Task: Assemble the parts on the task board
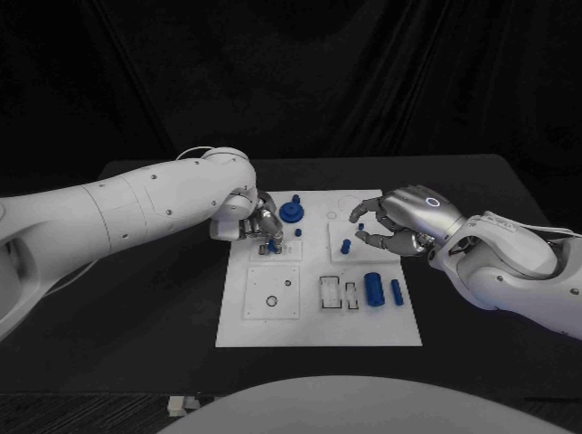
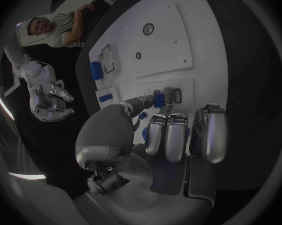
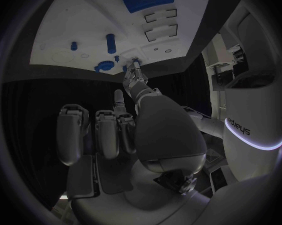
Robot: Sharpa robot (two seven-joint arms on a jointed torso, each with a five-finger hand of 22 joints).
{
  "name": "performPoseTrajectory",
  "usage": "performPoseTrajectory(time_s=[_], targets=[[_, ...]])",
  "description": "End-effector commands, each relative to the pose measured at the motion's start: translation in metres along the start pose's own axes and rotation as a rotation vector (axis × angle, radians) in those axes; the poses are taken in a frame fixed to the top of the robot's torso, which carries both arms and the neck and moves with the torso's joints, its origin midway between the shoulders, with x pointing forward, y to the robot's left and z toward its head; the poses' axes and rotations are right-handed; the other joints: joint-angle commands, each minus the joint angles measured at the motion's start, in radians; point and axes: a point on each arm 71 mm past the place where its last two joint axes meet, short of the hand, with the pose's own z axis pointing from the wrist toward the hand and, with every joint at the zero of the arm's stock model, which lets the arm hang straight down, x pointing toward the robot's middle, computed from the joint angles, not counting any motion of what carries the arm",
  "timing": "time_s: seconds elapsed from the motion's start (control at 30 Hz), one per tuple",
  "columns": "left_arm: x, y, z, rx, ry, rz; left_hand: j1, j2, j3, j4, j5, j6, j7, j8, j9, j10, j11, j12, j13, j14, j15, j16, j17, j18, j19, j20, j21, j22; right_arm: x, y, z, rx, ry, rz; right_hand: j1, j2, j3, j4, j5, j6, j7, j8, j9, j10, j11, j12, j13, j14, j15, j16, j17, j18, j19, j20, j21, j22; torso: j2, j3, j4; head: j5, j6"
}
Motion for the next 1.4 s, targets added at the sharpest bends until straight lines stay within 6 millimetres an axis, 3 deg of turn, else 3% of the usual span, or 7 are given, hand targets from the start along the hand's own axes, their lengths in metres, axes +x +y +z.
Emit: performPoseTrajectory(time_s=[0.03, 0.43, 0.5, 0.6, 0.73, 1.1, 1.4], targets=[[0.0067, 0.0015, 0.0044, -0.010, 0.035, 0.017, -0.013, 0.004, 0.109, -0.103, -0.008, 0.108, -0.098, -0.006, 0.003, 0.106, -0.008, 0.003, 0.263, 0.104, -0.007, 0.003, 0.264, -0.006, -0.001, -0.005, -0.004, 0.200, 0.0024, -0.0014, -0.0004, 0.022, 0.016, -0.002, 0.012, 0.002, 0.007, 0.000, 0.002, 0.002, 0.004, -0.003, -0.001, 0.107, 0.005, 0.003, 0.263, 0.075, 0.002, 0.000, 0.109, 0.005, 0.036, -0.002, -0.005, 0.215, 0.000, 0.0001, 0.0003, 0.000, 0.000], [0.0069, -0.0005, 0.0049, -0.004, 0.036, 0.019, -0.023, 0.006, 0.116, -0.107, -0.017, 0.110, -0.099, -0.008, 0.008, 0.106, -0.009, 0.003, 0.263, 0.104, -0.008, 0.003, 0.264, -0.005, -0.001, -0.006, -0.005, 0.200, 0.0051, -0.0016, -0.0006, 0.027, 0.029, -0.001, 0.015, 0.003, 0.009, -0.002, 0.004, 0.003, 0.004, -0.003, -0.002, 0.107, 0.005, 0.003, 0.263, 0.075, 0.002, -0.001, 0.107, 0.005, 0.035, -0.001, -0.008, 0.214, 0.000, 0.0000, 0.0003, 0.000, 0.000], [0.0072, -0.0011, 0.0050, -0.002, 0.037, 0.020, -0.029, 0.008, 0.120, -0.109, -0.026, 0.111, -0.099, -0.011, 0.011, 0.106, -0.009, 0.003, 0.263, 0.104, -0.008, 0.003, 0.264, -0.006, -0.001, -0.007, -0.005, 0.200, 0.0052, -0.0017, -0.0008, 0.028, 0.031, -0.001, 0.015, 0.003, 0.009, -0.002, 0.004, 0.003, 0.004, -0.003, -0.002, 0.107, 0.005, 0.003, 0.263, 0.075, 0.002, -0.001, 0.107, 0.005, 0.035, -0.001, -0.008, 0.214, 0.000, -0.0001, 0.0002, 0.000, 0.000], [0.0074, -0.0016, 0.0052, -0.001, 0.035, 0.019, -0.044, 0.016, 0.140, -0.120, -0.076, 0.112, -0.099, -0.021, 0.019, 0.106, -0.010, 0.003, 0.263, 0.104, -0.010, 0.003, 0.264, -0.006, -0.001, -0.008, -0.005, 0.200, 0.0054, -0.0017, -0.0008, 0.029, 0.033, -0.001, 0.016, 0.003, 0.010, -0.002, 0.005, 0.004, 0.005, -0.003, -0.002, 0.107, 0.006, 0.003, 0.263, 0.075, 0.002, -0.002, 0.106, 0.006, 0.034, -0.001, -0.010, 0.213, 0.000, 0.0001, 0.0002, -0.001, 0.000], [0.0071, -0.0019, 0.0055, 0.002, 0.031, 0.016, -0.049, 0.018, 0.145, -0.122, -0.085, 0.111, -0.099, -0.024, 0.021, 0.106, -0.009, 0.003, 0.263, 0.104, -0.009, 0.003, 0.264, -0.005, -0.001, -0.008, -0.006, 0.200, 0.0057, -0.0018, -0.0009, 0.030, 0.035, -0.001, 0.016, 0.003, 0.010, -0.002, 0.005, 0.004, 0.005, -0.003, -0.002, 0.107, 0.006, 0.003, 0.263, 0.075, 0.002, -0.002, 0.106, 0.006, 0.034, -0.001, -0.010, 0.213, 0.000, -0.0001, -0.0004, -0.001, 0.000], [0.0056, -0.0020, 0.0060, 0.011, 0.013, 0.002, -0.060, 0.019, 0.143, -0.115, -0.080, 0.106, -0.095, -0.035, 0.021, 0.106, -0.007, 0.003, 0.263, 0.104, -0.007, 0.003, 0.264, -0.005, -0.003, -0.007, -0.010, 0.199, 0.0063, -0.0026, -0.0013, 0.035, 0.044, -0.002, 0.016, 0.004, 0.011, -0.002, 0.005, 0.004, 0.005, -0.004, -0.002, 0.107, 0.006, 0.003, 0.263, 0.074, 0.002, -0.002, 0.104, 0.006, 0.033, -0.001, -0.012, 0.213, -0.001, 0.0001, 0.0003, -0.001, 0.000], [0.0045, -0.0002, 0.0058, 0.014, -0.003, -0.010, -0.061, 0.025, 0.143, -0.113, -0.095, 0.104, -0.095, -0.044, 0.020, 0.106, -0.006, 0.003, 0.263, 0.104, -0.006, 0.003, 0.264, -0.004, -0.004, -0.006, -0.012, 0.198, 0.0069, -0.0031, -0.0015, 0.038, 0.048, -0.002, 0.017, 0.004, 0.011, -0.003, 0.006, 0.004, 0.005, -0.004, -0.002, 0.107, 0.006, 0.003, 0.263, 0.074, 0.003, -0.003, 0.102, 0.007, 0.032, 0.000, -0.014, 0.212, 0.000, 0.0000, 0.0003, -0.001, 0.000]])
